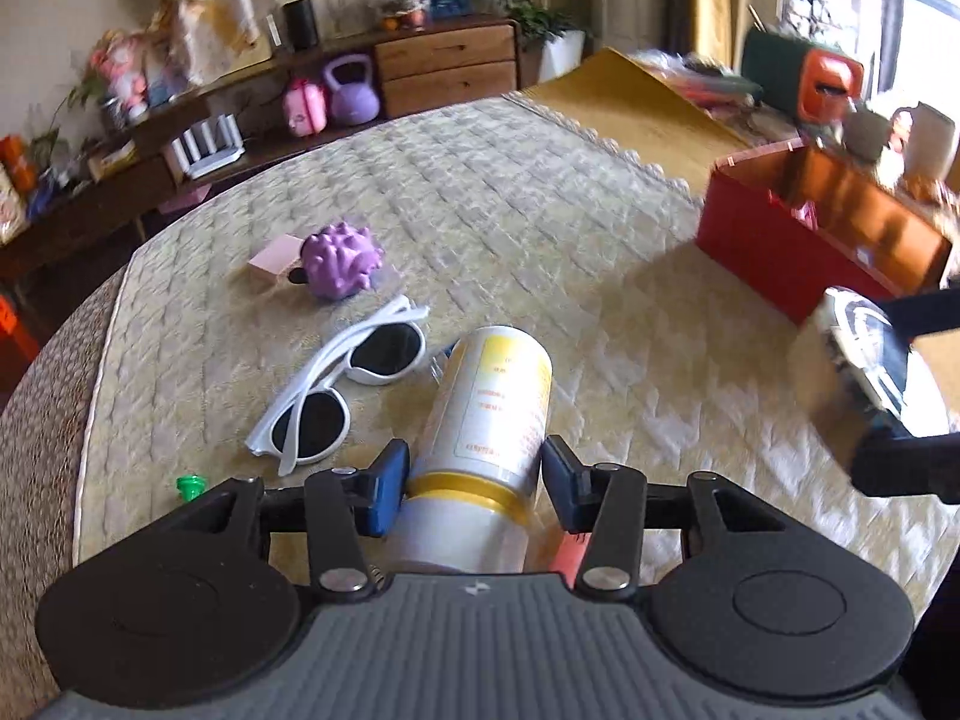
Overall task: Organize rigid objects
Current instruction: 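Carry the bottle and compact over the red tin box and lower them in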
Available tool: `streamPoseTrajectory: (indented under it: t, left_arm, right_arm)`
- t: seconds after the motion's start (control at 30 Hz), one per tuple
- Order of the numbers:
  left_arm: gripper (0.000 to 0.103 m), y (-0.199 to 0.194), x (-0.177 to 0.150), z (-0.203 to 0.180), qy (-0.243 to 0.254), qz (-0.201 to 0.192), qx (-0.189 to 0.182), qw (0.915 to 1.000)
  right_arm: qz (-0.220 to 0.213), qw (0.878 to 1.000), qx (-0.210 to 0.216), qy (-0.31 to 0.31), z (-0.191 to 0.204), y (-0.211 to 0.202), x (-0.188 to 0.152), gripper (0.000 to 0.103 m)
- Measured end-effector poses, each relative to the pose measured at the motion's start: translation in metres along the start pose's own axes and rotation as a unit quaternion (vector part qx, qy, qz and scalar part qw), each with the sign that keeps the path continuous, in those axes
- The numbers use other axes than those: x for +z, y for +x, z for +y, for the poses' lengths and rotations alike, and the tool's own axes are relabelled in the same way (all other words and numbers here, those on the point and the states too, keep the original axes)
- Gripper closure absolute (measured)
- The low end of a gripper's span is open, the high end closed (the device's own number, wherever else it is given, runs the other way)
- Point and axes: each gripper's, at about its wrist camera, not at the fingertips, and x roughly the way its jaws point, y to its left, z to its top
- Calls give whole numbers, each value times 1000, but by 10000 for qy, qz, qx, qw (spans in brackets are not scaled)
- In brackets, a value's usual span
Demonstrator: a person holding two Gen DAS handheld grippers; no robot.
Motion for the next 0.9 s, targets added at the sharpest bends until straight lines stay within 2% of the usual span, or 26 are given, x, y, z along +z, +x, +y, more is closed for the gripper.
streamPoseTrajectory:
  t: [0.13,0.5,0.9]
  left_arm:
    - [56,-17,9,-3,-157,-91,55,9998]
    - [56,-61,37,-48,-325,-355,-263,9985]
    - [56,-63,66,-121,-40,-433,-759,9962]
  right_arm:
    - [-136,9999,-104,4,-9,-21,1,27]
    - [-449,9972,-589,133,-48,-72,3,27]
    - [-590,9909,-1146,386,-115,-101,6,27]
